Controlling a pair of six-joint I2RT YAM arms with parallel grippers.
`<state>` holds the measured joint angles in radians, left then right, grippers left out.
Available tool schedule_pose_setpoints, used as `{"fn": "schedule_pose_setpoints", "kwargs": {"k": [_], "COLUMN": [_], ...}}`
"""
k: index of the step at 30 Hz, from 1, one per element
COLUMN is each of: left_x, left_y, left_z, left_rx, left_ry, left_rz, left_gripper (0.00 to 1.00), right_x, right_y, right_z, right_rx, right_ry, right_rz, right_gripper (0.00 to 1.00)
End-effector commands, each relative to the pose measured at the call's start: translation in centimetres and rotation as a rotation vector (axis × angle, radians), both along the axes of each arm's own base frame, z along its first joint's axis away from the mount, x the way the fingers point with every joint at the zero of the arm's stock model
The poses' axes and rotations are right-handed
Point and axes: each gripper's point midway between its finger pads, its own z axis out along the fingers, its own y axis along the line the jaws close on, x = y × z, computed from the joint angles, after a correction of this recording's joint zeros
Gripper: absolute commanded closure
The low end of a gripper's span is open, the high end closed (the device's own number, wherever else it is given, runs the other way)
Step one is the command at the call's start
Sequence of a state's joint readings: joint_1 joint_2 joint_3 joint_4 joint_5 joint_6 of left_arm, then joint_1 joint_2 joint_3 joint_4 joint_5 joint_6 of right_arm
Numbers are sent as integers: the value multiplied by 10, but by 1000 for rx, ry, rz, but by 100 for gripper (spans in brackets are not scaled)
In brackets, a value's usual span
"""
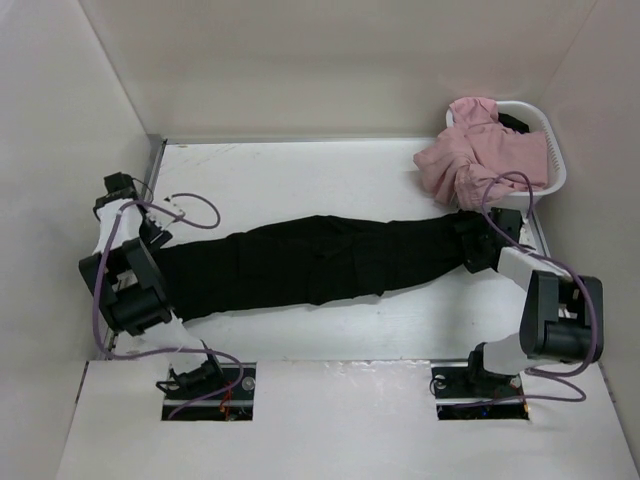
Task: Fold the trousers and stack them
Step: Fold the trousers
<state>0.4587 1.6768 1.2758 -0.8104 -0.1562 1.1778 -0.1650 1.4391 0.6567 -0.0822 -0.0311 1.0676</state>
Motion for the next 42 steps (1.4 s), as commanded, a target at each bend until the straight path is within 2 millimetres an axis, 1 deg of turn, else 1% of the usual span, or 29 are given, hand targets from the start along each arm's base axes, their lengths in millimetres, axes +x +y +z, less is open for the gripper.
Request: {"fn": "schedule_pose_setpoints", "kwargs": {"k": [1, 3, 5, 6, 7, 10, 12, 14, 17, 19, 20, 21, 23, 25, 26, 29, 30, 31, 33, 35, 36, 37, 38, 39, 40, 41, 42], "left_x": [21, 29, 35, 38, 41, 49, 51, 52, 54, 56, 56, 56, 57, 57, 58, 57, 57, 57, 57, 58, 58, 58, 57, 56, 56, 56, 55], "left_y": [-12, -20, -25, -26, -28, -28, -28, -30, -32, -39, -44, -49, -59, -71, -77, -92, -95, -97, -97, -97, -96, -94, -93, -91, -90, -88, -87], "left_z": [-21, -30, -38, -39, -40, -39, -36, -34, -33, -35, -37, -40, -45, -51, -53, -60, -62, -64, -68, -71, -73, -75, -76, -78, -80, -81, -84], "left_rx": [-71, -95, -103, -99, -95, -84, -80, -79, -81, -87, -90, -94, -101, -110, -116, -125, -125, -126, -129, -131, -131, -132, -133, -134, -135, -137, -138], "left_ry": [-22, -23, -26, -34, -45, -84, -99, -105, -115, -106, -99, -90, -76, -61, -53, -38, -33, -30, -24, -20, -17, -12, -9, -3, -1, 3, 6], "left_rz": [61, 71, 70, 67, 67, 72, 76, 74, 77, 67, 58, 49, 30, 15, 7, -16, -22, -26, -19, -17, -14, -9, -4, 1, 4, 9, 12], "left_gripper": [42, 43, 43, 43, 43, 42, 42, 42, 42, 42, 42, 42, 42, 42, 42, 42, 42, 42, 42, 42, 42, 42, 42, 42, 42, 42, 42], "right_x": [5, 7, 4, 0, -5, -24, -44, -63, -89, -95, -93, -89, -80, -72, -69, -70, -72, -77, -88, -96, -99, -100, -101, -102, -102, -104, -108], "right_y": [-8, -6, -5, -6, -6, -15, -28, -44, -68, -73, -70, -62, -36, 7, 28, 113, 136, 168, 224, 270, 290, 306, 317, 325, 329, 333, 340], "right_z": [-18, -24, -29, -29, -28, -14, 4, 27, 72, 101, 114, 124, 137, 137, 133, 113, 107, 98, 84, 76, 75, 75, 77, 77, 78, 78, 76], "right_rx": [-15, -3, 2, -7, -16, -83, -167, -275, -458, -578, -639, -690, -778, -834, -850, -900, -900, -897, -887, -867, -849, -840, -838, -852, -862, -859, -837], "right_ry": [31, 37, 44, 51, 51, 35, 22, 8, -18, -34, -42, -53, -60, -59, -54, -35, -32, -29, -33, -51, -65, -79, -89, -97, -102, -108, -114], "right_rz": [-67, -63, -60, -63, -62, -84, -119, -153, -193, -146, -92, -24, 116, 274, 342, 606, 666, 755, 895, 987, 1022, 1054, 1078, 1105, 1126, 1152, 1197], "right_gripper": [18, 42, 79, 95, 100, 100, 100, 100, 100, 100, 100, 100, 100, 100, 100, 100, 100, 100, 100, 99, 98, 98, 97, 96, 92, 84, 72]}}
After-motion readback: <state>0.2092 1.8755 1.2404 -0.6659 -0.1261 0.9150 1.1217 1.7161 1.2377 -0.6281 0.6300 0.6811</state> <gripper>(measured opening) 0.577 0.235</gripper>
